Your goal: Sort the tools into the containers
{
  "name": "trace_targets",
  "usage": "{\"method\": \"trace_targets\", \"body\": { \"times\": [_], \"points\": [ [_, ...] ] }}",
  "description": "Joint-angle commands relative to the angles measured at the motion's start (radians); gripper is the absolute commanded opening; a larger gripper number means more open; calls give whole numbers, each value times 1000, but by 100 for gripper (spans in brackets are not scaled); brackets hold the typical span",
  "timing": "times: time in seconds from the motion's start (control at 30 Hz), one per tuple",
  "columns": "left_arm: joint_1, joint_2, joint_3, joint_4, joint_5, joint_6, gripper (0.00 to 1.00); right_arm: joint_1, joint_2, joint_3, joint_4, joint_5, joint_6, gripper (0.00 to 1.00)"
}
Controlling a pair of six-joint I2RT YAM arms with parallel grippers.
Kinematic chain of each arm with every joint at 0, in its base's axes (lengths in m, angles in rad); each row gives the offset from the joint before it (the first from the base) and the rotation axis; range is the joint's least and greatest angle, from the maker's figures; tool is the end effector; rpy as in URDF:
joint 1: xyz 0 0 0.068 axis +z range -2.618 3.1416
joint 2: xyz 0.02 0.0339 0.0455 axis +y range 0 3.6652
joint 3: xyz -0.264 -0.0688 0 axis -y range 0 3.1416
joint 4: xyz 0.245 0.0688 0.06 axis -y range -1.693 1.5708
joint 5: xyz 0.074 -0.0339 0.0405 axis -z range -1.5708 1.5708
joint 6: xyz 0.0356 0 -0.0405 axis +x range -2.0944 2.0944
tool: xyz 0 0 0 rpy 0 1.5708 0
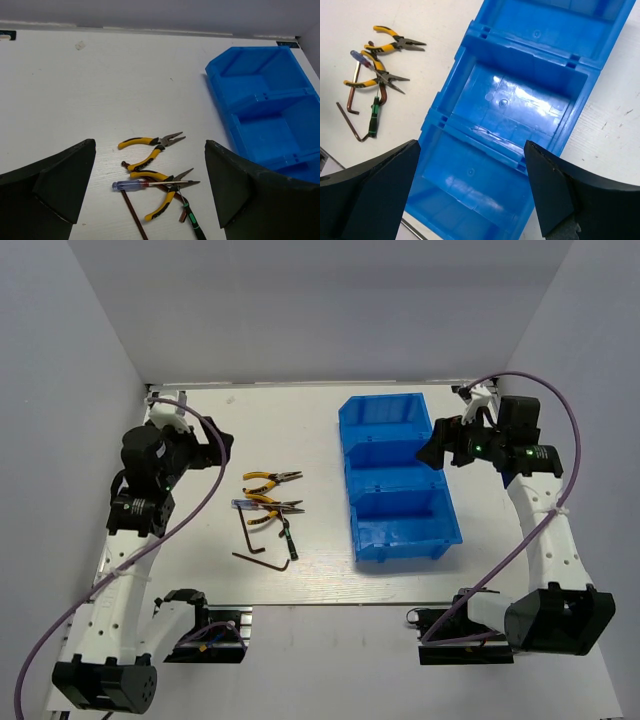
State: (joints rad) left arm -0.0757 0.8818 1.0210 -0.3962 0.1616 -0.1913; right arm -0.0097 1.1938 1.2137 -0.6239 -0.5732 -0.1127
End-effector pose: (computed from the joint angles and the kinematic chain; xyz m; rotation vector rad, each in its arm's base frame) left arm 0.1910 -0.0202 0.3830 0.0084 1.8373 -0.3354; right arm 0.2523 0.0169 0.3648 -0.4306 2.0709 0.5478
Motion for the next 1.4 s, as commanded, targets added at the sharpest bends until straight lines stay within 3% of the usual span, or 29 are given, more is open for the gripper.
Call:
{"method": "trace_targets", "body": {
  "times": [0.0, 0.1, 0.13, 0.17, 0.2, 0.23, 0.27, 0.3, 0.37, 0.4, 0.43, 0.47, 0.5, 0.57, 0.63, 0.93, 1.13, 1.37],
  "points": [
    [1, 61, -6, -72, 78, -5, 100, 4, -8, -23, -53, -17, -33, 90],
    [-12, 127, -15, -62, 78, 15, 100, 2, -23, -43, -125, -140, -253, 90],
    [-12, 147, -25, -62, 78, 15, 98, 2, -25, -45, -138, -187, -397, 90],
    [-12, 170, -25, -52, 78, 15, 94, 2, -23, -49, -142, -204, -400, 86],
    [-12, 195, -25, -52, 78, 27, 88, 4, -19, -43, -166, -226, -407, 74],
    [-12, 221, -25, -52, 56, 27, 80, 5, 2, -20, -181, -229, -404, 51],
    [-12, 279, -25, -52, 47, 38, 59, 8, 30, -5, -197, -247, -389, 21],
    [-12, 310, -25, -52, 38, 38, 44, 7, 61, 29, -224, -249, -369, 0],
    [-12, 379, -7, -61, -6, 59, 3, 8, 116, 69, -276, -231, -343, 0],
    [-12, 458, 2, -70, -7, 73, 0, 51, 122, 90, -292, -226, -352, 0],
    [-21, 497, 25, -85, -32, 102, 0, 57, 130, 92, -309, -217, -357, 8],
    [-21, 535, 36, -86, -33, 121, 0, 66, 127, 87, -306, -183, -376, 30],
    [-21, 613, 60, -96, -42, 137, 4, 82, 119, 60, -295, -174, -378, 58],
    [-21, 686, 94, -105, -51, 188, 28, 88, 87, 29, -252, -142, -378, 70],
    [-30, 749, 155, -105, -36, 214, 42, 93, 69, -25, -221, -137, -371, 72],
    [-64, 993, 304, -107, 82, 311, 58, 96, 66, -89, -200, -143, -352, 75],
    [-108, 1028, 315, -118, 85, 397, 61, 94, 89, -97, -212, -143, -358, 76],
    [-151, 1085, 341, -109, -51, 431, 62, 90, 96, -108, -234, -169, -349, 77]
  ]
}}
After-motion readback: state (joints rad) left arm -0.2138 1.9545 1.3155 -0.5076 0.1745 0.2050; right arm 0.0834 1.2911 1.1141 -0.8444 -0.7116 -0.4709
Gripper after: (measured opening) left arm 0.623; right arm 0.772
